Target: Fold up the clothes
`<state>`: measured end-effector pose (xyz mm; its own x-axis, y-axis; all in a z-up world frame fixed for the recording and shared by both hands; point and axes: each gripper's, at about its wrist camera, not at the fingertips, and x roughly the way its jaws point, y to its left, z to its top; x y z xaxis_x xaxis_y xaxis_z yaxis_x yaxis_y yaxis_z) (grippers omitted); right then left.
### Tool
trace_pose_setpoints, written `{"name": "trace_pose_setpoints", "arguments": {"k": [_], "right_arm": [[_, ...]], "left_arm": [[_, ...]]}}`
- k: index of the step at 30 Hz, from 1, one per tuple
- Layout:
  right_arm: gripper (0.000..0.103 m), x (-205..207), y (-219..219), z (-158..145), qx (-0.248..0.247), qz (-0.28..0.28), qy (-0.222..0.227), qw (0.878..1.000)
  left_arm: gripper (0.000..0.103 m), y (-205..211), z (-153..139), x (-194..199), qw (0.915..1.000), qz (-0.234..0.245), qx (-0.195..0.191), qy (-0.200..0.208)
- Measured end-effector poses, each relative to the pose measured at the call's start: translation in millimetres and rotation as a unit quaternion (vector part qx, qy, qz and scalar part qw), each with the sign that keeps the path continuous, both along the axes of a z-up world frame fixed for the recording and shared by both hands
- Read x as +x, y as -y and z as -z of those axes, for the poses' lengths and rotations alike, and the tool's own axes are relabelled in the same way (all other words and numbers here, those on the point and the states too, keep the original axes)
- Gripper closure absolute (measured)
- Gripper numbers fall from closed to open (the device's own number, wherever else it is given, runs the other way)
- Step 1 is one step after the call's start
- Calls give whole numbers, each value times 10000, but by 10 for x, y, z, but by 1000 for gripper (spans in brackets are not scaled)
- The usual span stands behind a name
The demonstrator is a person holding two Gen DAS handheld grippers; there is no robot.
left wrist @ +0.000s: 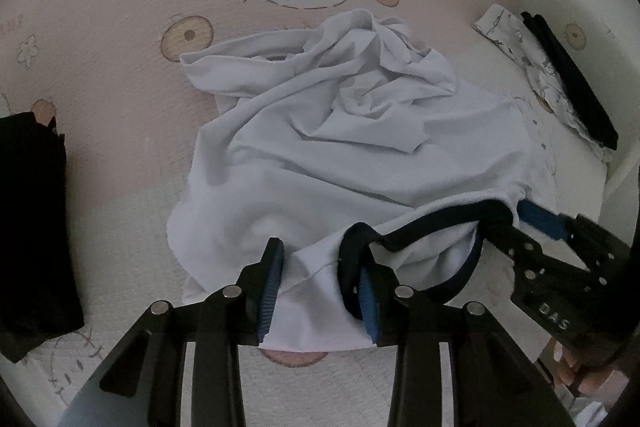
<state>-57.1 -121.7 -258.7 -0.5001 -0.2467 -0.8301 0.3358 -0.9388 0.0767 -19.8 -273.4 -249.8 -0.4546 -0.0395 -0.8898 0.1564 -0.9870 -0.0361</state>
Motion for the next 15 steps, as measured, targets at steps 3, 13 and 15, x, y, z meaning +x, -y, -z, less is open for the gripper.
{"name": "trace_pose_setpoints", "arguments": {"k": [3, 13, 15], "right_arm": [[53, -48, 36, 38, 397, 135, -208, 9989], [53, 22, -19, -48, 1724, 372, -1199, 9770], [53, -13, -40, -11, 1699, 352, -1024, 9795]], "left_arm": [[71, -48, 20, 6, 9998, -43, -171, -12], [71, -133, -57, 236, 9871, -504, -1497, -273], [71, -131, -102, 310, 9839, -661, -1620, -373]]}}
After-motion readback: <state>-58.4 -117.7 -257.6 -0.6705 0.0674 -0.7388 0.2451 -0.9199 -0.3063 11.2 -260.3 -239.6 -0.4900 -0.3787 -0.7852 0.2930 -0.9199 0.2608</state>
